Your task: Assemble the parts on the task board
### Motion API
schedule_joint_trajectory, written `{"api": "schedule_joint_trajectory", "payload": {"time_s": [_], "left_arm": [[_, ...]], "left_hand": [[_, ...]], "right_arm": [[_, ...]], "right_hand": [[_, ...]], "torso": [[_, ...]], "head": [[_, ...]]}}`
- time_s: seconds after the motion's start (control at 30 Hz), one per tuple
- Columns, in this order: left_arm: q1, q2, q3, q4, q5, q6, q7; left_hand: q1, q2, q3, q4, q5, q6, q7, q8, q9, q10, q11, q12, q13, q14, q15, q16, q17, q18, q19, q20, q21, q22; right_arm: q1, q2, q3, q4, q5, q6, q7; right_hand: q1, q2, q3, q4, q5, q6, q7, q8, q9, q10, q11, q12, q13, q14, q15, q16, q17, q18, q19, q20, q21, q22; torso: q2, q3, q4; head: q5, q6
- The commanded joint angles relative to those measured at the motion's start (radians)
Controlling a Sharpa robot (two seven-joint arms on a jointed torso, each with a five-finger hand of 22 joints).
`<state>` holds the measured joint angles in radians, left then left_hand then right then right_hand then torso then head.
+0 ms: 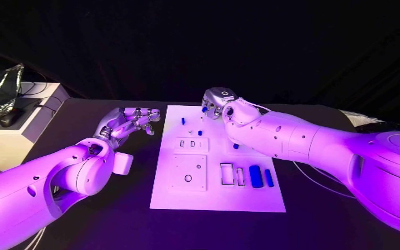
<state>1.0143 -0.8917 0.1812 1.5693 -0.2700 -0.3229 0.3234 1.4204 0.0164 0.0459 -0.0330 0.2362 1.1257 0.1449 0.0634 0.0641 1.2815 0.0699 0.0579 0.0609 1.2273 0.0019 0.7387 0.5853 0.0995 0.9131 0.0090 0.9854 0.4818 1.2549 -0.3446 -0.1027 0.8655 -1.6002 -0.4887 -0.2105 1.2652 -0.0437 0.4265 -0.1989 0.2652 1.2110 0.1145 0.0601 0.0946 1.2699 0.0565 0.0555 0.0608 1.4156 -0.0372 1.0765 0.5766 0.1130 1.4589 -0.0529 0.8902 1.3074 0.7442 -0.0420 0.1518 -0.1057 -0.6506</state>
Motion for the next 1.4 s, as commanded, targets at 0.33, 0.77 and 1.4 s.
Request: {"api": "schedule_joint_trajectory", "payload": {"time_s": [0.33, 0.77, 1.4], "left_arm": [[0.001, 0.002, 0.002, 0.001, -0.004, 0.016, 0.003], [0.001, 0.002, 0.002, -0.004, -0.004, 0.016, 0.003], [0.0, 0.003, 0.002, -0.021, -0.004, 0.025, 0.015]], "left_hand": [[-0.001, -0.012, 0.004, 0.0, 0.001, -0.009, -0.001, 0.001, 0.001, -0.008, -0.001, 0.003, 0.001, -0.008, -0.002, 0.004, -0.001, 0.019, -0.008, 0.001, 0.004, -0.001], [0.0, -0.015, 0.007, 0.0, 0.001, -0.01, -0.001, 0.002, 0.001, -0.009, 0.0, 0.003, 0.001, -0.009, -0.001, 0.006, -0.006, 0.02, -0.009, 0.002, 0.005, -0.003], [-0.001, -0.017, 0.008, 0.0, 0.001, -0.01, -0.002, 0.002, 0.001, -0.008, 0.0, 0.004, 0.002, -0.01, -0.001, 0.007, -0.007, 0.019, -0.01, 0.002, 0.005, -0.004]], "right_arm": [[0.0, 0.009, -0.002, -0.016, 0.014, 0.012, 0.025], [0.0, -0.025, -0.002, 0.023, 0.028, -0.042, 0.042], [0.017, -0.351, 0.018, 0.37, 0.34, -0.094, 0.13]], "right_hand": [[-0.014, -0.022, -0.02, 0.019, 0.005, -0.087, 0.028, 0.002, -0.01, -0.087, 0.027, 0.004, -0.001, -0.009, 0.018, -0.026, -0.013, 0.032, 0.015, 0.013, -0.123, 0.08], [0.087, -0.069, -0.262, 0.106, 0.002, -0.213, 0.005, 0.002, -0.029, -0.252, 0.06, 0.003, -0.002, 0.005, 0.039, -0.097, -0.055, 0.091, 0.042, 0.046, -0.451, -0.035], [0.079, -0.043, -0.348, 0.09, 0.04, -0.142, 0.015, 0.01, -0.027, 0.02, -0.054, 0.475, 0.456, 0.009, -0.038, -0.015, 0.004, -0.012, 0.063, -0.04, -0.149, 0.096]], "torso": [[0.001, 0.0002, -0.0018], [0.001, 0.0014, -0.0022], [-0.005, 0.0128, -0.0322]], "head": [[0.003, -0.001], [0.008, -0.001], [0.009, 0.023]]}}
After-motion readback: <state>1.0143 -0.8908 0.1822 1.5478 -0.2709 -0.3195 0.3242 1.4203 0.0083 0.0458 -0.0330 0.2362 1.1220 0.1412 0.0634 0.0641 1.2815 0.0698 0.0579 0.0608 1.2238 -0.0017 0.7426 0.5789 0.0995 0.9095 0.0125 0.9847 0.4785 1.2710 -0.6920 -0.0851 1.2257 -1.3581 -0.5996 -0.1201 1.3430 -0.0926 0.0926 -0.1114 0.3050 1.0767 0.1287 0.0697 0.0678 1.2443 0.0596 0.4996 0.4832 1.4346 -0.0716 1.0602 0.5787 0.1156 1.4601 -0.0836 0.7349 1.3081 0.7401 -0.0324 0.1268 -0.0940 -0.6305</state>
